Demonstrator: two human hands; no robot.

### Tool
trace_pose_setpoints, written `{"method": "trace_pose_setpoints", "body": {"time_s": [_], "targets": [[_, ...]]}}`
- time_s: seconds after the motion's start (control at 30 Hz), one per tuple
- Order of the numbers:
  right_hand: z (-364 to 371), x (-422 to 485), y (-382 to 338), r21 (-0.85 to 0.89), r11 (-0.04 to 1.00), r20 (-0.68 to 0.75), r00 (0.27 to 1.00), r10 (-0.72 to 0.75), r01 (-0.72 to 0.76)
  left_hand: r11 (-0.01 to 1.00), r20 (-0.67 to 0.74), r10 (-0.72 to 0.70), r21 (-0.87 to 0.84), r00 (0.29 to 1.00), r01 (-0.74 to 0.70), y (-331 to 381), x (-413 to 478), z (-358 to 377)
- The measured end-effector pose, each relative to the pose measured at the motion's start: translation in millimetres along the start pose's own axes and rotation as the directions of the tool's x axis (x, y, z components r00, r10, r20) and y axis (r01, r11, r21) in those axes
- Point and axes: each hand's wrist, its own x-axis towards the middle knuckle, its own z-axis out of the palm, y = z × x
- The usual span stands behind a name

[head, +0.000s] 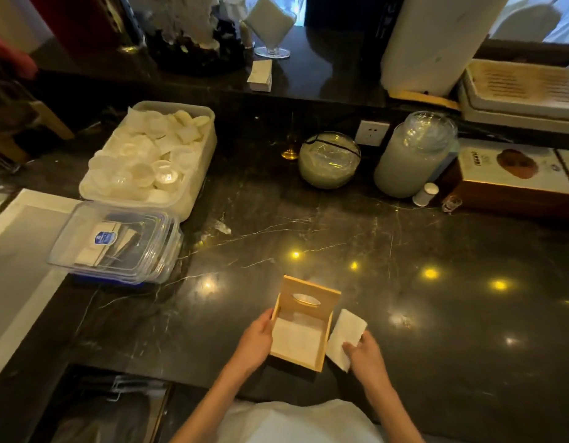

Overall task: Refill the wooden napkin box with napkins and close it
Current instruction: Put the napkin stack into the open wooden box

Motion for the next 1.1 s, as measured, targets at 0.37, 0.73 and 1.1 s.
{"method": "trace_pose_setpoints", "body": {"time_s": [0.37,0.73,1.1], "targets": [[-50.9,-42.7,-50.0,-0.098,0.994,-0.057,0.997,-0.058,0.052,1.0,0.077,0.018,0.002,0.997,-0.018,-21.9,6.2,-3.1],[57.0,-32.9,-108.5,-0.834,0.374,0.414,0.908,-0.062,0.406,0.986,0.151,0.011,-0.165,0.988,0.015,-22.6,12.4,-13.9],[96.9,-5.5,-86.1,-0.904,0.191,0.408,0.904,0.123,0.382,0.993,0.141,0.064,-0.109,0.988,-0.049,-17.8,6.0,-13.9]]}}
